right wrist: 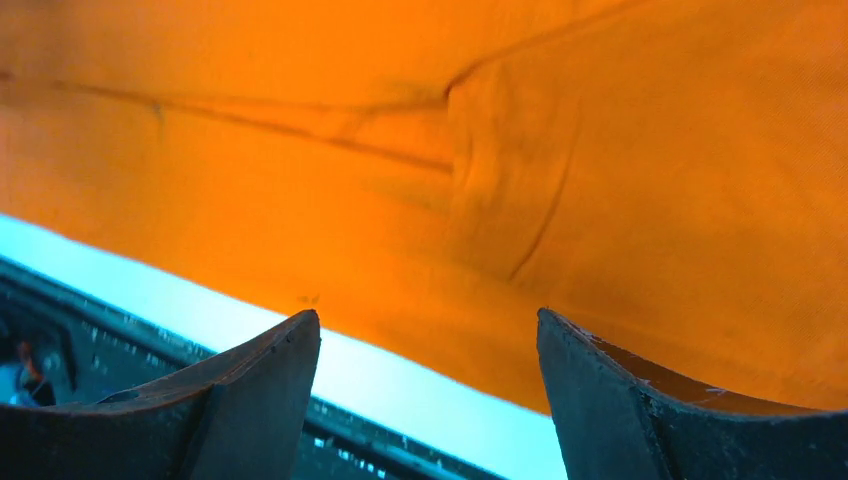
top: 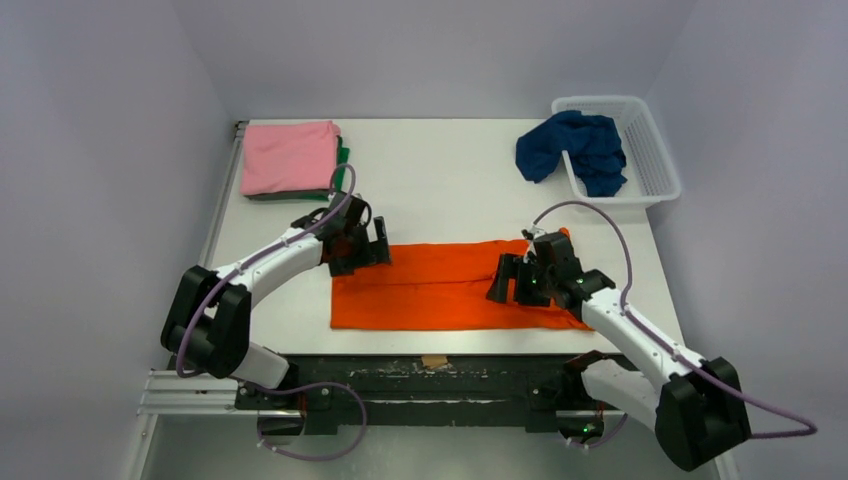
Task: Fold and stack the t-shirts
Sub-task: Fold the other side of the tshirt into a rectangle, then rotate the tshirt 90 degrees
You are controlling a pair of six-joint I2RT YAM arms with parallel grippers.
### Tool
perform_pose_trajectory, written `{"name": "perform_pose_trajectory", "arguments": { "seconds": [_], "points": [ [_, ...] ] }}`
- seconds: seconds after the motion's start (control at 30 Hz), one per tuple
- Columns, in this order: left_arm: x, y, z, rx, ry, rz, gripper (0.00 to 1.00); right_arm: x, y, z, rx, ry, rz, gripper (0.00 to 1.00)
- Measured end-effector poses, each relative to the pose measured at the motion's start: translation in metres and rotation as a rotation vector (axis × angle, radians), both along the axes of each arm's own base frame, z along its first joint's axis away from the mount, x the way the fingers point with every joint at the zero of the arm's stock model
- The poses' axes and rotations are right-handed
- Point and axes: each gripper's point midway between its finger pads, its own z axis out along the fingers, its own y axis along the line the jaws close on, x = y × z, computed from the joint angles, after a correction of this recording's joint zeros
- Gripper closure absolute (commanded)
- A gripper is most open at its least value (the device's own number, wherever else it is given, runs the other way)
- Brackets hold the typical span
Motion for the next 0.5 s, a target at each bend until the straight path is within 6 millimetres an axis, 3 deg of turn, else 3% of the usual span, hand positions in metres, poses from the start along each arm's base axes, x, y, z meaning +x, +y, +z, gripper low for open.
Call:
{"name": "perform_pose_trajectory", "arguments": {
  "seconds": [0.1,0.2,0.33,0.5],
  "points": [
    [0.001,0.0,0.001,0.002,-0.003,-0.001,0.0,-0.023,0.001,0.001,0.036,0.031,0.035,0.17],
    [0.002,-0.001,0.002,0.001,-0.009,-0.013,0.0,-0.029,-0.007,0.002,0.026,0.04,-0.022,0.08],
    [0.006,-0.012,0.001,-0.031,0.003,-0.052,0.0,-0.016,-0.02,0.0,-0.012,0.021,-0.151,0.01],
    [-0.001,-0.02,-0.028,-0.052,0.079,-0.092,0.0,0.015,-0.043,-0.021,-0.089,0.062,-0.326,0.01]
  ]
}}
